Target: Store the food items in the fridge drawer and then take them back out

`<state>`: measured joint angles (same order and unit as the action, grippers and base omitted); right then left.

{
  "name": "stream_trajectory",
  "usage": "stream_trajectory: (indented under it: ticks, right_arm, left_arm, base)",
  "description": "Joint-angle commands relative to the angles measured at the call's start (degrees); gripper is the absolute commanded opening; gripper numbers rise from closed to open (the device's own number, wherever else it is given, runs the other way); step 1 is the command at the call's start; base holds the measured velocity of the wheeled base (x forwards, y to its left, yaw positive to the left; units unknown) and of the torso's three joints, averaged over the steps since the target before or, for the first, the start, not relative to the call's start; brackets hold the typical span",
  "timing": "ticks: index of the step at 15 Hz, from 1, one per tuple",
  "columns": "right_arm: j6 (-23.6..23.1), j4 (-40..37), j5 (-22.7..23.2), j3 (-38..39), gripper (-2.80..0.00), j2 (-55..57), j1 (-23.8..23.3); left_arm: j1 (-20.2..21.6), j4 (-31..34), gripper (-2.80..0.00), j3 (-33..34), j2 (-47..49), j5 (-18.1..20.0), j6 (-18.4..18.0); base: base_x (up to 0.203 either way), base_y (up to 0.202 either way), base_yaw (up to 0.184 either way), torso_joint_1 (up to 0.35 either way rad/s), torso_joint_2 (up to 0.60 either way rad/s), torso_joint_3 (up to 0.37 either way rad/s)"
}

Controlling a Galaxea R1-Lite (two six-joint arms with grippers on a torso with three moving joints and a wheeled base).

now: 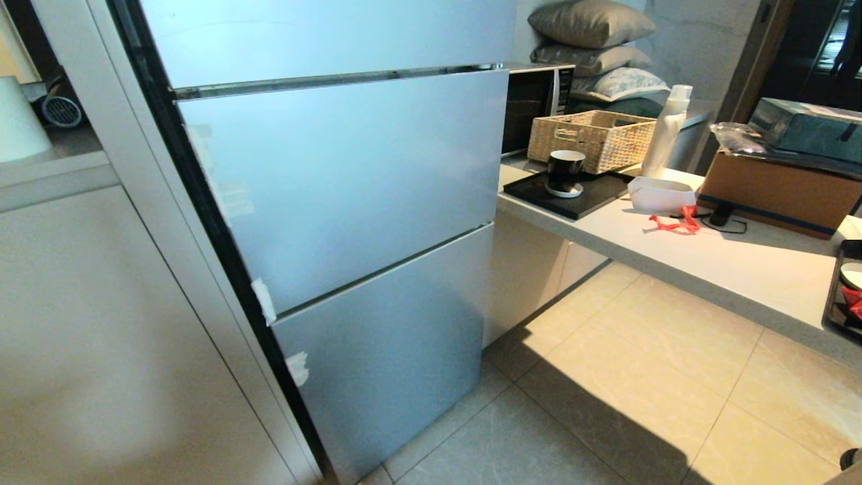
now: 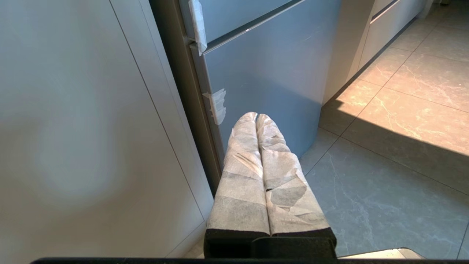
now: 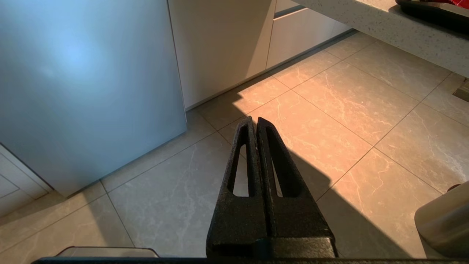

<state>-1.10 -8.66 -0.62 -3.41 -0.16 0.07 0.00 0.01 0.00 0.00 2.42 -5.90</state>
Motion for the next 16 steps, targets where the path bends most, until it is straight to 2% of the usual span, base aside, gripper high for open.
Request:
stream_trajectory:
  ticks: [1, 6, 10, 12, 14, 15, 16]
  right_arm:
    - [0.4, -0.1, 0.0, 0.0, -2.80, 0.2, 0.0]
    - [1.4, -0.1, 0.0, 0.0, -2.80, 0.2, 0.0]
    - [1.6, -0.1, 0.0, 0.0, -2.80, 0.2, 0.0]
    - [2.6, 0.0, -0.1, 0.0, -2.80, 0.2, 0.0]
    - [2.6, -0.1, -0.1, 0.0, -2.80, 0.2, 0.0]
    - [2.6, -0.1, -0.1, 0.0, -2.80, 0.2, 0.0]
    - [2.6, 0.0, -0.1, 0.0, -2.80, 0.2, 0.0]
  left_arm:
    - [0.1, 0.1, -2.80, 0.0, 0.1, 0.0, -0.1]
    - [0.0, 0.2, -2.80, 0.1, 0.0, -0.1, 0.0]
    - [0.0, 0.2, -2.80, 0.0, 0.0, 0.0, 0.1]
    - [0.0, -1.5, -2.80, -2.3, 0.4, 1.0, -0.3]
    - [0.0, -2.4, -2.80, -10.1, 5.3, 2.9, 2.0]
    - [-0.1, -3.0, -2.80, -14.9, 10.8, 3.4, 5.2]
    - [-0.1, -4.0, -2.80, -20.4, 18.1, 3.8, 10.1]
  base:
    - [0.000, 0.000, 0.000, 0.000, 0.00, 0.000]
    - [0.059, 0.000, 0.000, 0.005, 0.00, 0.002]
    - [0.000, 0.000, 0.000, 0.000, 0.00, 0.000]
    - [0.000, 0.000, 0.000, 0.000, 0.00, 0.000]
    - [0.000, 0.000, 0.000, 0.000, 0.00, 0.000]
    - [0.000, 0.000, 0.000, 0.000, 0.00, 0.000]
    - [0.000, 0.000, 0.000, 0.000, 0.00, 0.000]
